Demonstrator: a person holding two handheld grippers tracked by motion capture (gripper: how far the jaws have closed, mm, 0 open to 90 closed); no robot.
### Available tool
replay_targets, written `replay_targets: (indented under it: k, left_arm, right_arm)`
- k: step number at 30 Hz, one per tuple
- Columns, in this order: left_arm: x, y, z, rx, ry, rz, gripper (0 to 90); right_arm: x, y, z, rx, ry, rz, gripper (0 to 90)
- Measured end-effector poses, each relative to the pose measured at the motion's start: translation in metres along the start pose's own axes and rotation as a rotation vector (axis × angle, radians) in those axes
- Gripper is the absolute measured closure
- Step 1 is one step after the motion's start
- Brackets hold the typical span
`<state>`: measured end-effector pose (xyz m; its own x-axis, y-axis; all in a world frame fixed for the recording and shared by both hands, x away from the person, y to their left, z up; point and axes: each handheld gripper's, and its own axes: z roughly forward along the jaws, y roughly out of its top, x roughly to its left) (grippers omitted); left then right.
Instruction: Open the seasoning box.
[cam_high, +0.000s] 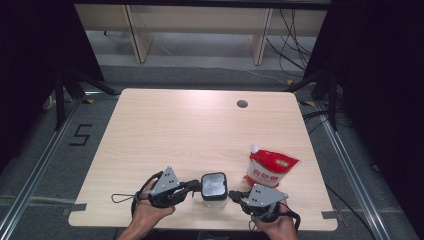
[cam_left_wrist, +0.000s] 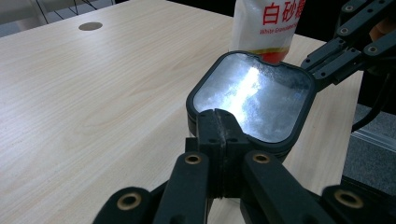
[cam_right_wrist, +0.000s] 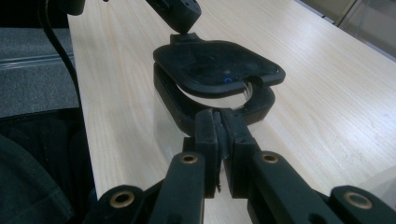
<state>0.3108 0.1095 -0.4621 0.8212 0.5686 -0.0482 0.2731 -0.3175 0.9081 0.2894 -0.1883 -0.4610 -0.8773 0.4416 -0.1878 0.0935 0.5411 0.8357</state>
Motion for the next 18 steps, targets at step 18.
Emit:
replay_targets:
  k: [18]
  left_arm:
    - [0.015,-0.017,-0.014,0.010,-0.055,-0.004,56.9]
  right_arm:
    - [0.000,0.010,0.004,-0.017,-0.002,-0.022,86.6]
